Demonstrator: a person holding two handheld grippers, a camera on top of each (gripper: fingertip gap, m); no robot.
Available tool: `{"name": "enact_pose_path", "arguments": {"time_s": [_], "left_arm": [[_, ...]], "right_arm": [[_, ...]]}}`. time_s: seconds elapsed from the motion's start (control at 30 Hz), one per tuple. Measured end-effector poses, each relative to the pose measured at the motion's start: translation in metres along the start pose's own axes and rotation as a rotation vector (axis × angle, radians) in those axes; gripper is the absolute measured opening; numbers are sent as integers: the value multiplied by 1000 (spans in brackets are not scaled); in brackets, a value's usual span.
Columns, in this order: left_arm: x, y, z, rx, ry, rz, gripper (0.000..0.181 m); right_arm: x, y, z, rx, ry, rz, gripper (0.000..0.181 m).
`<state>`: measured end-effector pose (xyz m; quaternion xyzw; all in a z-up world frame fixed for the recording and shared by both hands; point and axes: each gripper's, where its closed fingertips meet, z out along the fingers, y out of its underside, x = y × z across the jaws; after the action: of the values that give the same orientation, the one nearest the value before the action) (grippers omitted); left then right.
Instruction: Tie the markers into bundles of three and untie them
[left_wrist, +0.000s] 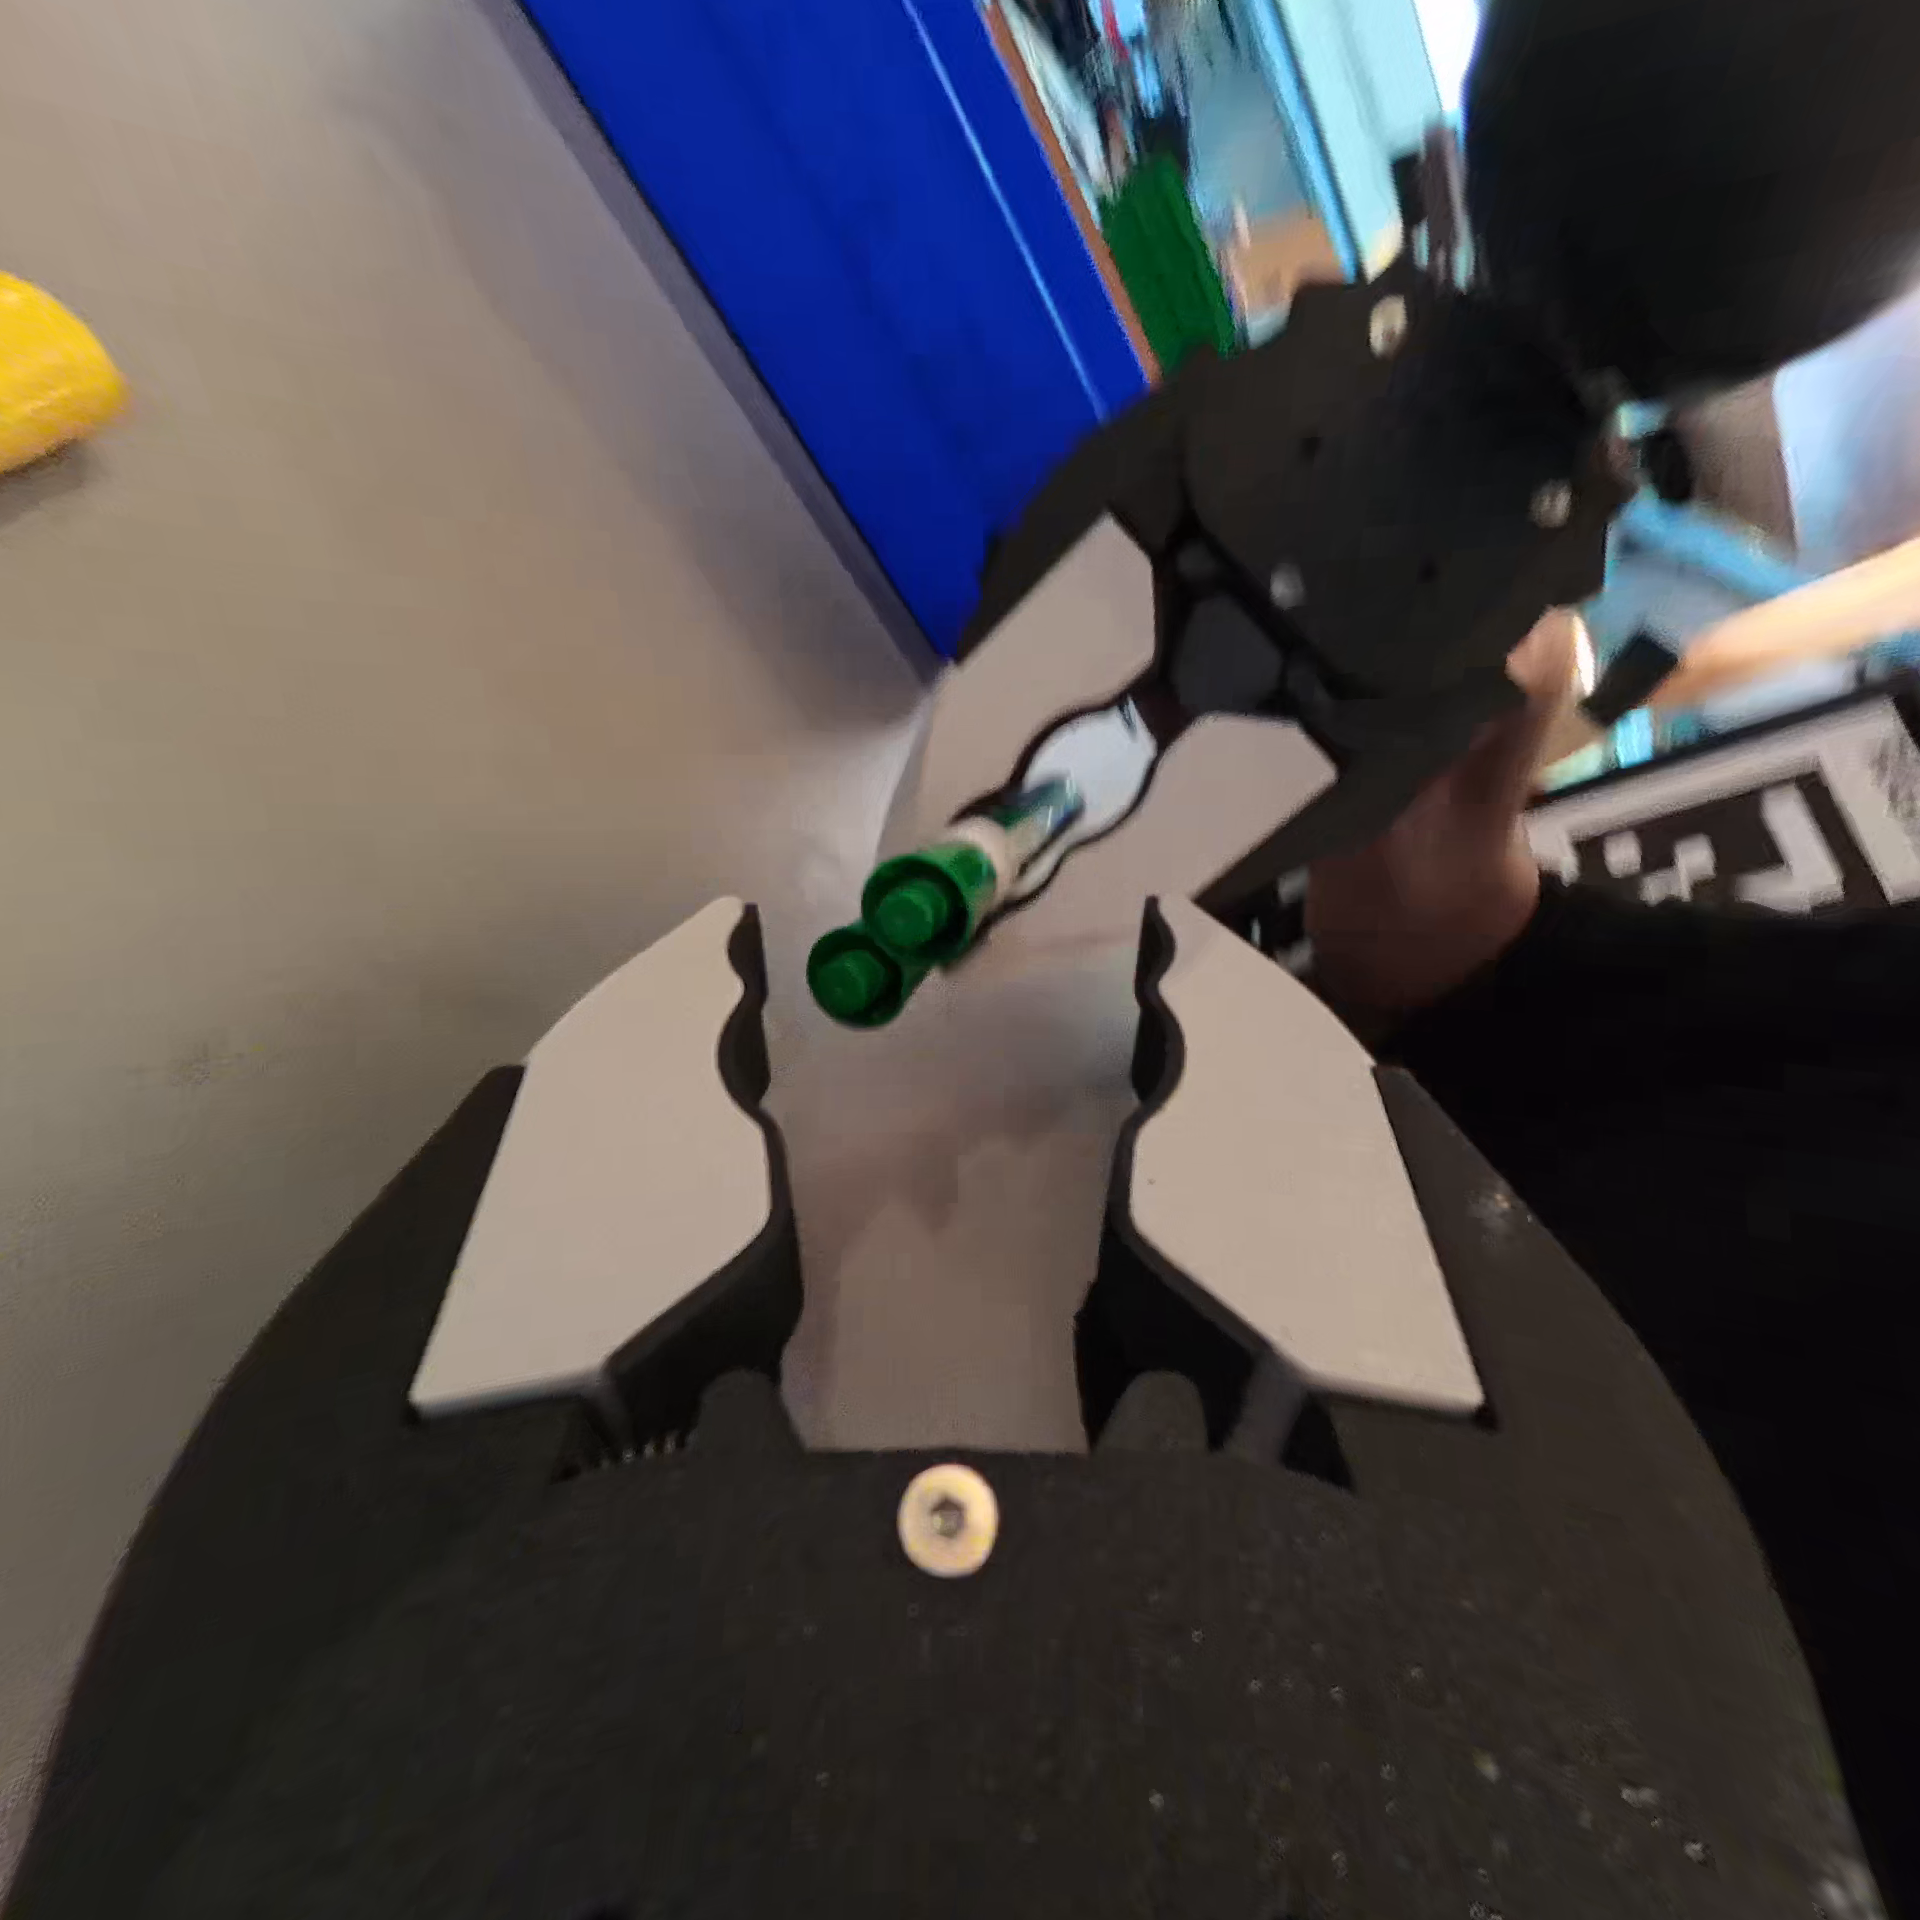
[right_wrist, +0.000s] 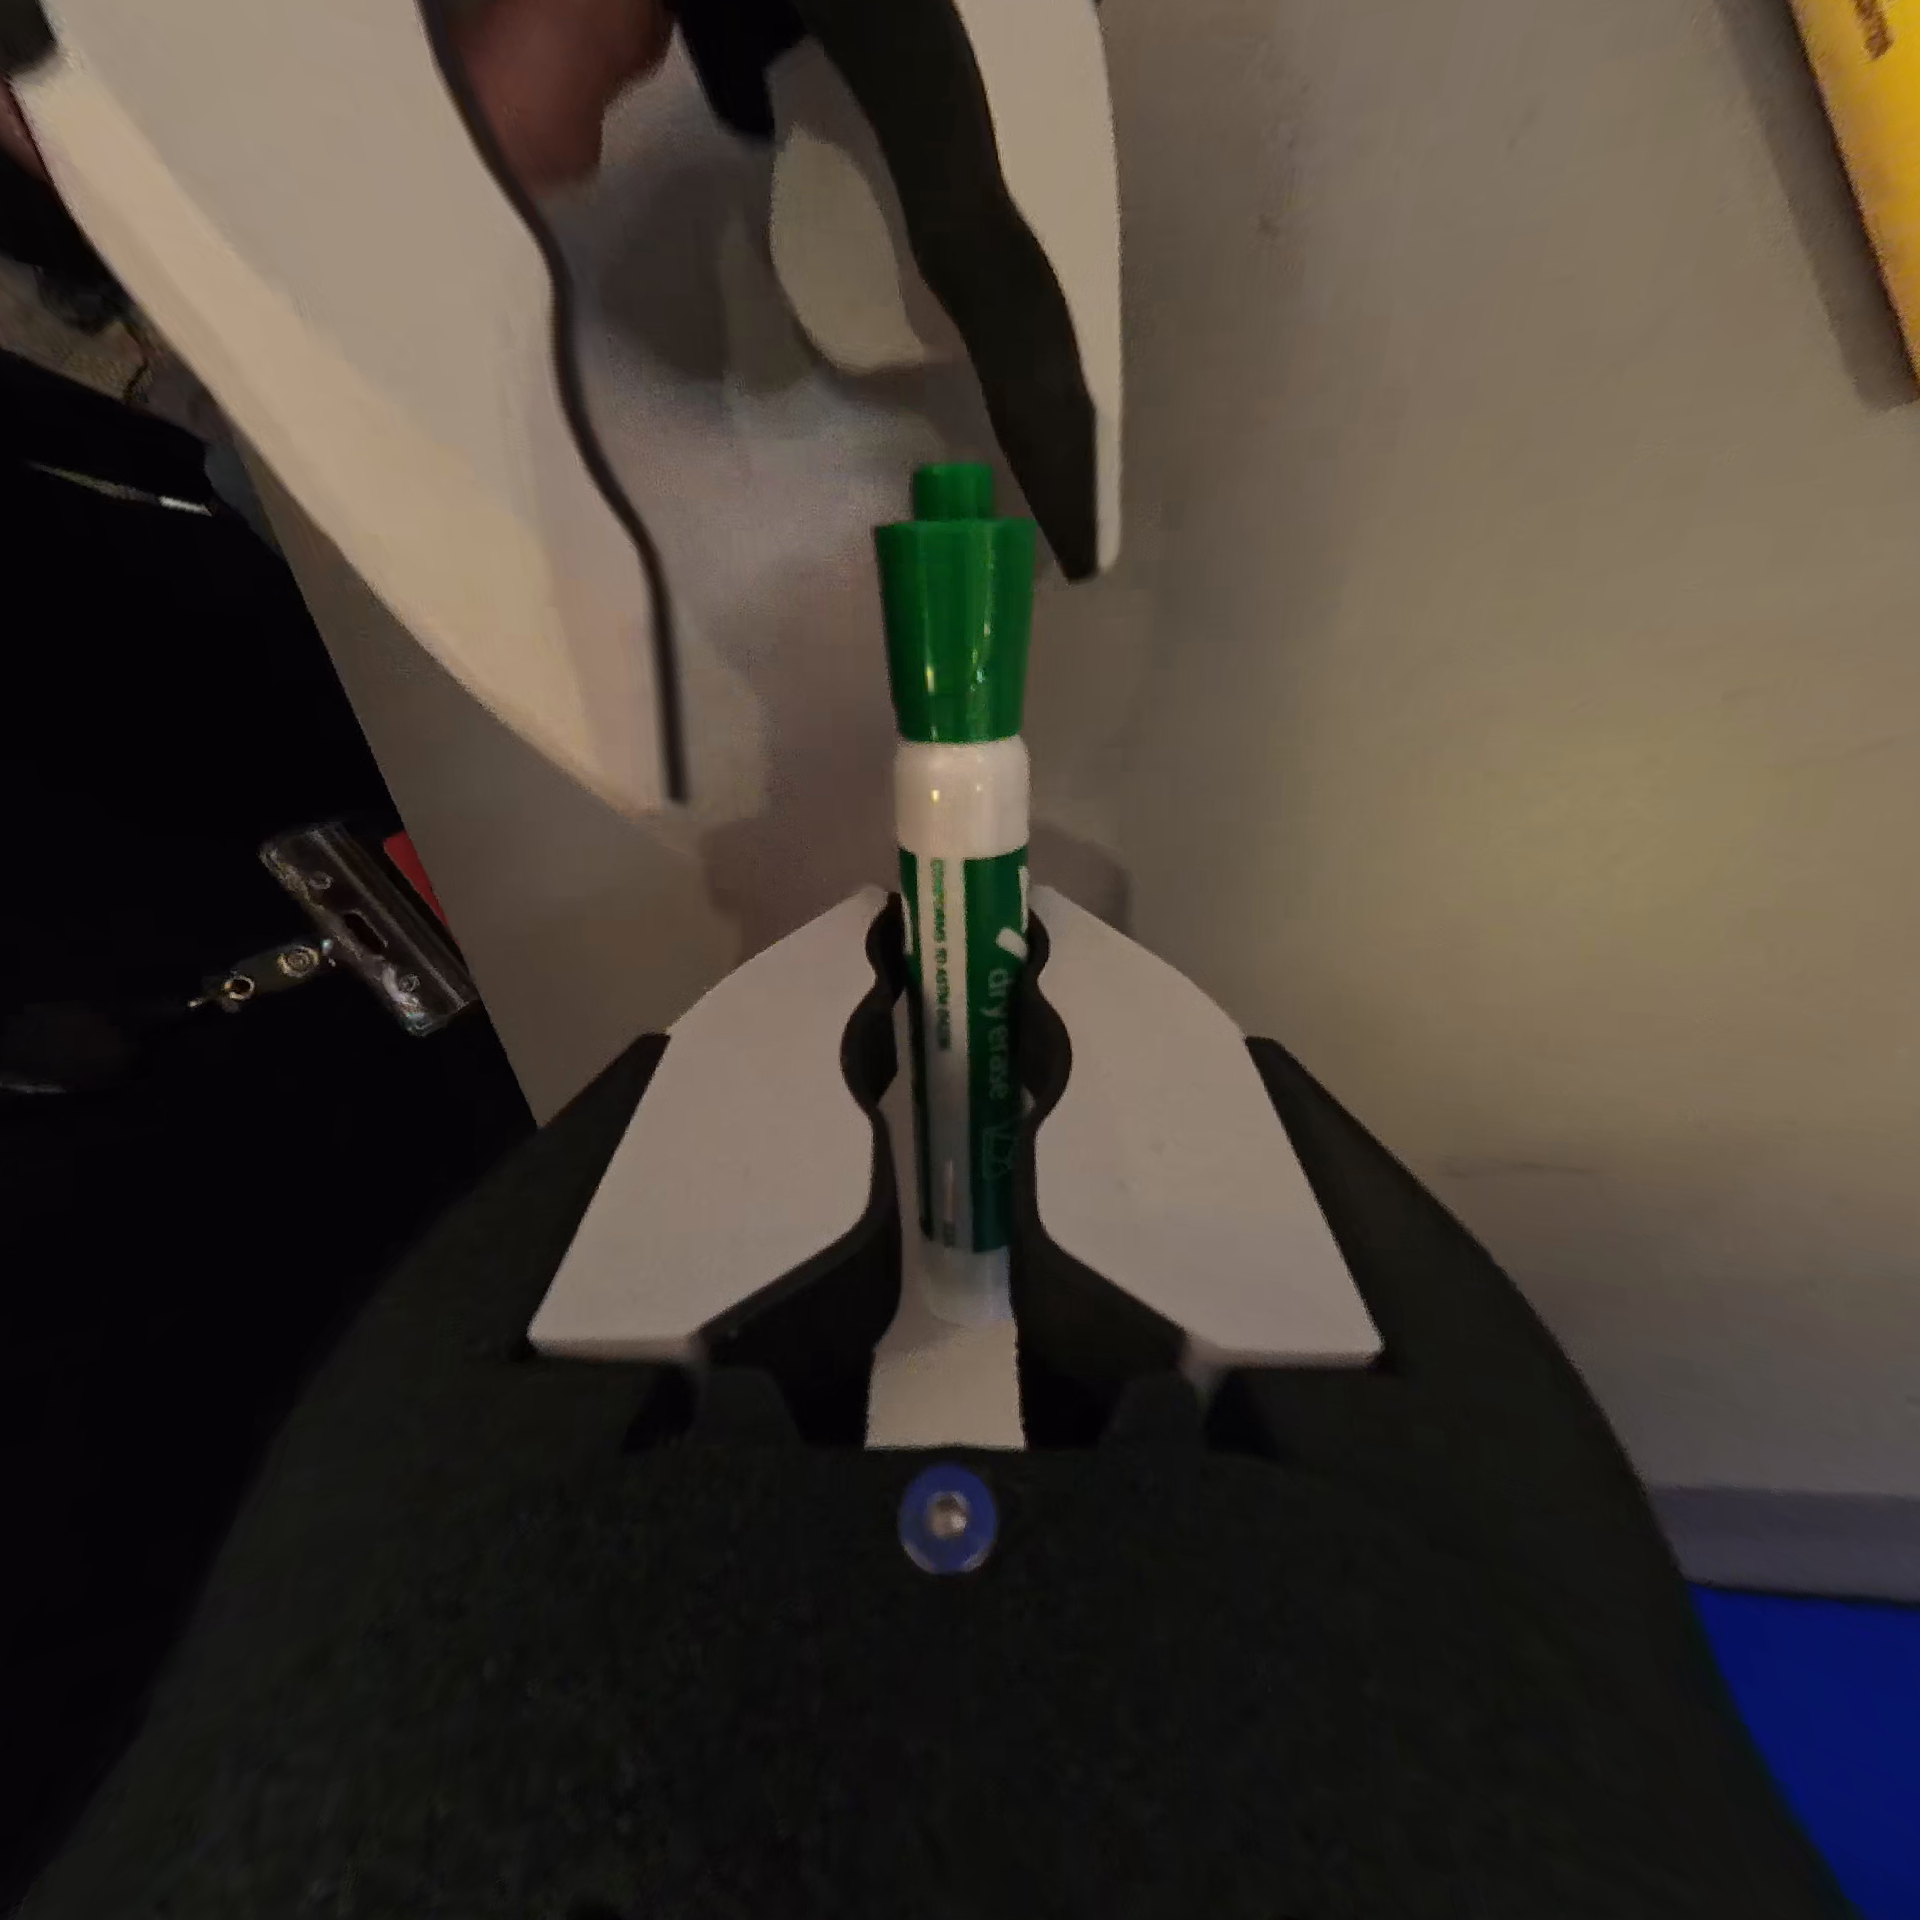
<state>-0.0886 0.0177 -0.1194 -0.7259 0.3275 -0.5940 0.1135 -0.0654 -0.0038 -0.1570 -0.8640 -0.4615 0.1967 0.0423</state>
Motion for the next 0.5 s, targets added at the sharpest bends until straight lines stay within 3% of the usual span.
{"name": "enact_pose_path", "arguments": {"time_s": [0.1,0.17,0.37,0.5], "left_arm": [[-4,15,-16,-193,13,178,69],[-6,15,-20,-199,10,234,73],[-9,-11,-10,151,55,-43,78],[-27,-11,-2,284,-39,-194,78]], "right_arm": [[1,-3,-4,-9,-19,-33,19],[2,-10,-7,15,-32,-29,19],[8,-24,-3,68,25,42,19],[9,-26,7,76,66,111,19]]}}
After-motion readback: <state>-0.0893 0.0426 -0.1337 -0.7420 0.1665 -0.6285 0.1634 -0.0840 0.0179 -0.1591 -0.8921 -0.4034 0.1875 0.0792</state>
